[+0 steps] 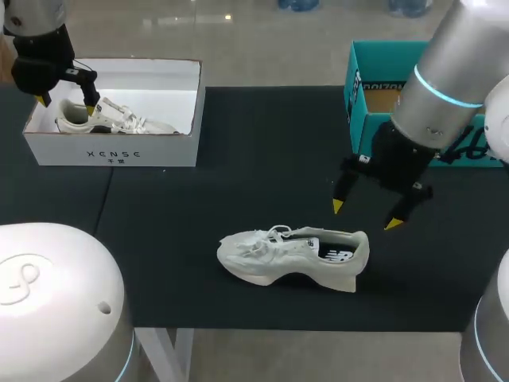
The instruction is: Take the shoe out of the shoebox, open the shoe tongue, remove and reinsert the insole, then place the shoe into the shoebox
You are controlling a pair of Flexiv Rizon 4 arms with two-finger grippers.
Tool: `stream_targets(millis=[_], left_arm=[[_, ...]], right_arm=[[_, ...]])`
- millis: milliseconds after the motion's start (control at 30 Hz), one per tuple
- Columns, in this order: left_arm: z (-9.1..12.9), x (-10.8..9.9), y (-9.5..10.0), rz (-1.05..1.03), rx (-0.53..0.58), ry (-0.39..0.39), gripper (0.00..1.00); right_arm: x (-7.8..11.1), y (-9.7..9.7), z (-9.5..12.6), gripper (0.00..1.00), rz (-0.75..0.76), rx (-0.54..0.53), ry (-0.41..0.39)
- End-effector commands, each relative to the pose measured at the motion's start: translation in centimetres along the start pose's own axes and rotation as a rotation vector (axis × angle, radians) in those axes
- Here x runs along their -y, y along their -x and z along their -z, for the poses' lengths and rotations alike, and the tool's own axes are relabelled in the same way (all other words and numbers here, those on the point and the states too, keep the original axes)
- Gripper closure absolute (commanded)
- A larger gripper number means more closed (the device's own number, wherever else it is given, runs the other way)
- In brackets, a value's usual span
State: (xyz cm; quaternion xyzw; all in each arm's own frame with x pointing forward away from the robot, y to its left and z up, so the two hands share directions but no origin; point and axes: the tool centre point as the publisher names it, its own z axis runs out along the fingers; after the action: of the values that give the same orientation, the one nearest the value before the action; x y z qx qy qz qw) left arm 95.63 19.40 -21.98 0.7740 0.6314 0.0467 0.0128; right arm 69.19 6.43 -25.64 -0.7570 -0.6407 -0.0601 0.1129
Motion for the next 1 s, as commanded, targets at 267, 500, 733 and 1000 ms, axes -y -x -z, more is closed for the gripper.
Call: stream_targets(millis=[267,500,733,1000], left_arm=[[0.0,0.1,0.0,-0.001,-0.001,0.002,0.00],[0.0,0.1,0.0,-0.001,-0.001,0.002,0.00],[0.0,0.1,0.0,-0.001,-0.001,0.002,0.00],[0.0,0.1,0.0,-0.001,-0.001,0.002,0.00]], right_arm=[[3.2,2.6,0.9,0.00,0.555,0.012,0.224],[4.5,5.1,0.5,0.00,0.728,-0.124,0.030],[4.5,5.1,0.5,0.00,0.728,-0.124,0.030],[4.5,5.1,0.5,0.00,0.728,-0.124,0.030]])
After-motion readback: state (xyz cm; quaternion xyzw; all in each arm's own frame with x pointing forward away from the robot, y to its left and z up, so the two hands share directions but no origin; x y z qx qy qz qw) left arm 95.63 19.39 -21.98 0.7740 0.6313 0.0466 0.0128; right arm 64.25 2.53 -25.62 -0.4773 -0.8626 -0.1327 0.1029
